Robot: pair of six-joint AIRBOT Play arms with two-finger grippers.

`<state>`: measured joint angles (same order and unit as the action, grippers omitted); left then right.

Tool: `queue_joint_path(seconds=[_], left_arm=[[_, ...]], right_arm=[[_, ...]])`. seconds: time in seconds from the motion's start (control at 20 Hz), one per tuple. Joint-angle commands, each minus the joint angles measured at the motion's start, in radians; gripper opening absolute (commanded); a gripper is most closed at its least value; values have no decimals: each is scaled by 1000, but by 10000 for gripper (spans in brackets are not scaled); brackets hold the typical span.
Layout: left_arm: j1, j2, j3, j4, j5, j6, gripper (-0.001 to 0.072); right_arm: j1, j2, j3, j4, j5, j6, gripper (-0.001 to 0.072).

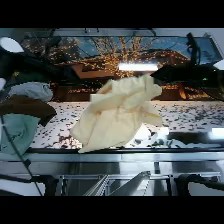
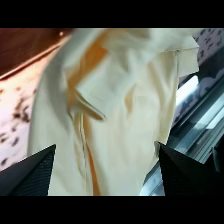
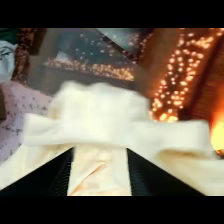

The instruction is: Fold the shirts.

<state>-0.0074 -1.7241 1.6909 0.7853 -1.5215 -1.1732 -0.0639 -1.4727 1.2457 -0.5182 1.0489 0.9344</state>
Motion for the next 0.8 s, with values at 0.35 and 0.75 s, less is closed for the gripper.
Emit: queue_joint_path(seconds=[0.35, 0.75], left_arm=[[111, -35, -124, 71, -138, -99, 720], [133, 278, -784, 226, 61, -91, 720]], right_arm=[[-154, -111, 27, -404, 197, 78, 440], [9, -204, 8, -332, -84, -42, 449]])
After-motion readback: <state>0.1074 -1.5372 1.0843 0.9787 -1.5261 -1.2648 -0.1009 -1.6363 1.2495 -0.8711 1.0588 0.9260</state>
